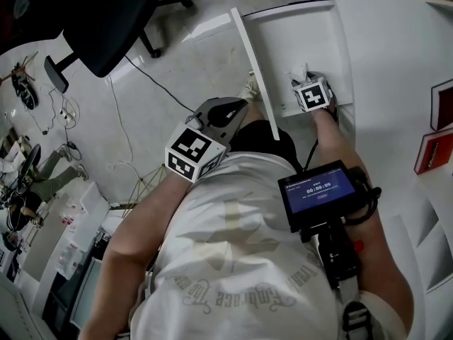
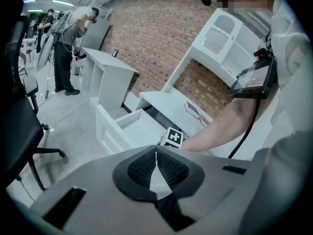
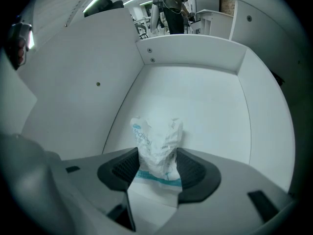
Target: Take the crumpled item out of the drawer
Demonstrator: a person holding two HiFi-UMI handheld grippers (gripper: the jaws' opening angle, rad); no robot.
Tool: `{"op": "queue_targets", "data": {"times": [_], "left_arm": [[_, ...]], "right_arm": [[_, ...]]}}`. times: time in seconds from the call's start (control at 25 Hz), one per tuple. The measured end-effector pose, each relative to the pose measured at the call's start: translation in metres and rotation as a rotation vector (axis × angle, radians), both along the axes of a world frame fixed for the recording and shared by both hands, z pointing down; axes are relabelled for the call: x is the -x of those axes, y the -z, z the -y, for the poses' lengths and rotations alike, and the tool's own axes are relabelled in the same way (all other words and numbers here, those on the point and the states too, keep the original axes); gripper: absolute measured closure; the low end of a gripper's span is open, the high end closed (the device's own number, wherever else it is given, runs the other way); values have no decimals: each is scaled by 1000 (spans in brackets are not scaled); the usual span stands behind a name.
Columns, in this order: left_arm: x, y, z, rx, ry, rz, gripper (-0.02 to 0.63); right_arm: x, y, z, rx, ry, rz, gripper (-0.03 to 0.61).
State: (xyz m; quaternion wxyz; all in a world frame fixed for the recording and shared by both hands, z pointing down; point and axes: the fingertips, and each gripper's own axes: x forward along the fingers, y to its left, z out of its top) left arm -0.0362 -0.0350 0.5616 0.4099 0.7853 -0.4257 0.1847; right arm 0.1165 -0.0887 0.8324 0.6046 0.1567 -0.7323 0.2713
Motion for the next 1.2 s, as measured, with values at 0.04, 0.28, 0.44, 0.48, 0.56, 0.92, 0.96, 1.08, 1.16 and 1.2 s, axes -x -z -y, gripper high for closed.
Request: {"op": "queue_targets", "data": {"times": [0.04, 0.28, 0.44, 0.48, 0.56, 0.92, 0.96, 1.08, 1.16, 1.2], "left_arm": [[1, 0, 1, -1, -2, 1, 586], [-1, 5, 6, -17, -20, 0, 586], [-3, 15, 0, -23, -35, 3, 586], [-2, 18, -1, -25, -38, 4, 586], [-3, 21, -1, -32, -45, 8, 586], [0, 18, 3, -57, -34, 34, 586], [0, 20, 2, -58, -36, 34, 586], [1, 21, -2, -62, -40, 39, 586], [3, 20, -1, -66, -38, 45, 586], [5, 19, 0, -68, -36, 48, 586]], "right_arm": [[0, 1, -2, 12, -2, -5, 330], [-5, 7, -2, -14, 0, -15, 361], [4, 23, 6, -72, -22, 45, 364], [4, 28, 7, -84, -23, 50, 364], [4, 31, 10, -97, -23, 53, 365], [2, 28, 10, -107, -54, 90, 365], [3, 29, 9, -108, -51, 91, 365], [6, 30, 7, -112, -36, 99, 365], [5, 29, 8, -115, -24, 101, 365], [6, 28, 9, -118, -21, 103, 365]]}}
